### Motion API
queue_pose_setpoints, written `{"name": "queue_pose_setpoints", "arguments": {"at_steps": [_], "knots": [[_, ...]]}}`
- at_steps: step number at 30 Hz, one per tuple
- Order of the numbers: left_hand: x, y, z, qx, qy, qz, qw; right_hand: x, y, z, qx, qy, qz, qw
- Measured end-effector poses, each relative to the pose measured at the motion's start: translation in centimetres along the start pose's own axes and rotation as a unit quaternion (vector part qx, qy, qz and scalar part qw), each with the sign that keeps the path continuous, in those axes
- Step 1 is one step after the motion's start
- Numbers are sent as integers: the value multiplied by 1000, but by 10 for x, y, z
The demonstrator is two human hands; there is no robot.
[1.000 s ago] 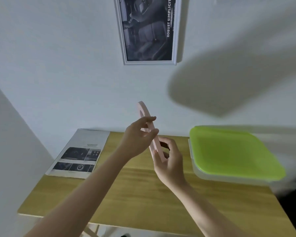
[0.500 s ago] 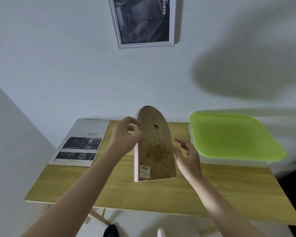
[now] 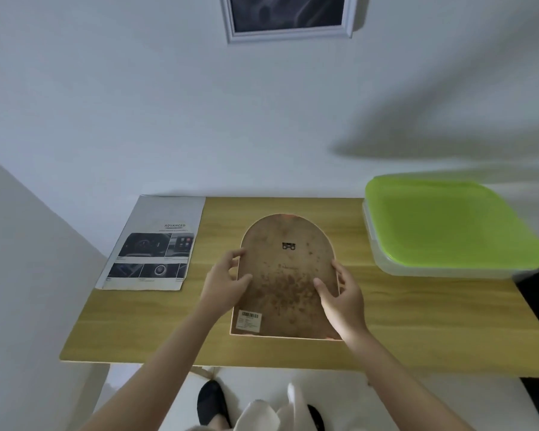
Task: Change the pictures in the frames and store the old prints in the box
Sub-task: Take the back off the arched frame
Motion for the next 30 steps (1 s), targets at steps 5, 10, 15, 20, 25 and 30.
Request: {"name": "queue_pose_setpoints", "arguments": {"at_steps": [5,10,15,20,25,30], "knots": [[4,-16,-56,-72,23,-127,989,25,2,23,47,-53,6,997],[3,-25,-97,-116,-8,-177,977,43,0,38,78,-132,-23,988],[5,-24,-102,-46,88,-175,980,50,3,41,49,-198,-14,979],[5,-26,-112,2,150,-178,973,49,10,46,18,-278,4,960],[1,-30,-117,31,216,-178,959,50,13,49,-1,-314,17,949],[-2,-28,-128,73,269,-183,943,50,26,40,-55,-361,-7,931]]}}
Point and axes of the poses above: each hand's wrist, its own y-axis towards the middle knuckle, its own x-axis out of the palm, z = x × y, the point moved 1 cm from there along y, towards the middle knuckle, and after that the axes turned 13 degrees about x, right-handed, at the moved point
